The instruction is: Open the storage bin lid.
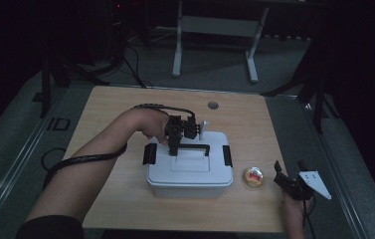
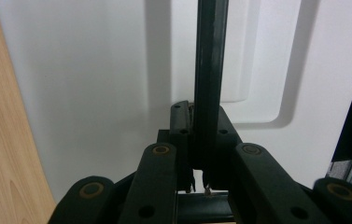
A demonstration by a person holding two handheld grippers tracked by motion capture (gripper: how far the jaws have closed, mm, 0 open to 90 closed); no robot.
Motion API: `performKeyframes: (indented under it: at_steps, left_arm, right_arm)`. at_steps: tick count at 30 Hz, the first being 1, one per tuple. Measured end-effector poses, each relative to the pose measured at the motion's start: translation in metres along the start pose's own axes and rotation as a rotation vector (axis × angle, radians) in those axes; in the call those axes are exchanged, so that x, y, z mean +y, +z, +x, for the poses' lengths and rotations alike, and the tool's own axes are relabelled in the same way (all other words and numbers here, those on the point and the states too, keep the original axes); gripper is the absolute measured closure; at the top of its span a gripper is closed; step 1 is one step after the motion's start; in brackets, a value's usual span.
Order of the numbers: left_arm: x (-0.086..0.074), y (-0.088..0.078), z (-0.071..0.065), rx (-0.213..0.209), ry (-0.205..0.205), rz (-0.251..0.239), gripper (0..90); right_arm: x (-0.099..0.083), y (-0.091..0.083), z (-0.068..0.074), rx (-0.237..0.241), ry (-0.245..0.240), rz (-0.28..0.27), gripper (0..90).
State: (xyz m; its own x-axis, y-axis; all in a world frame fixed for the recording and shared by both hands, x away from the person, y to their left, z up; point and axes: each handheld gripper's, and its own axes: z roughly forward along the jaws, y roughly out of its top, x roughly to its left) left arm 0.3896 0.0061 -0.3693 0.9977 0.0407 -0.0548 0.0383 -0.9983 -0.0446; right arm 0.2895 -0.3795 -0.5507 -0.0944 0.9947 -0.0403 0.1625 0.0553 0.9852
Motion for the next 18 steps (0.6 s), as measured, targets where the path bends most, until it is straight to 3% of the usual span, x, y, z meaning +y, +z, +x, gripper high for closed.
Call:
performKeyframes:
  at_steps: [9, 18]
  left_arm:
    - [0.002, -0.013, -0.003, 0.004, 0.001, -0.007, 83.5]
    - [-0.004, -0.041, -0.009, 0.018, 0.002, -0.048, 83.5]
  right_arm:
    - [0.0, 0.0, 0.0, 0.0, 0.002, 0.001, 14.8]
    - [0.0, 0.0, 0.0, -0.001, 0.001, 0.001, 14.8]
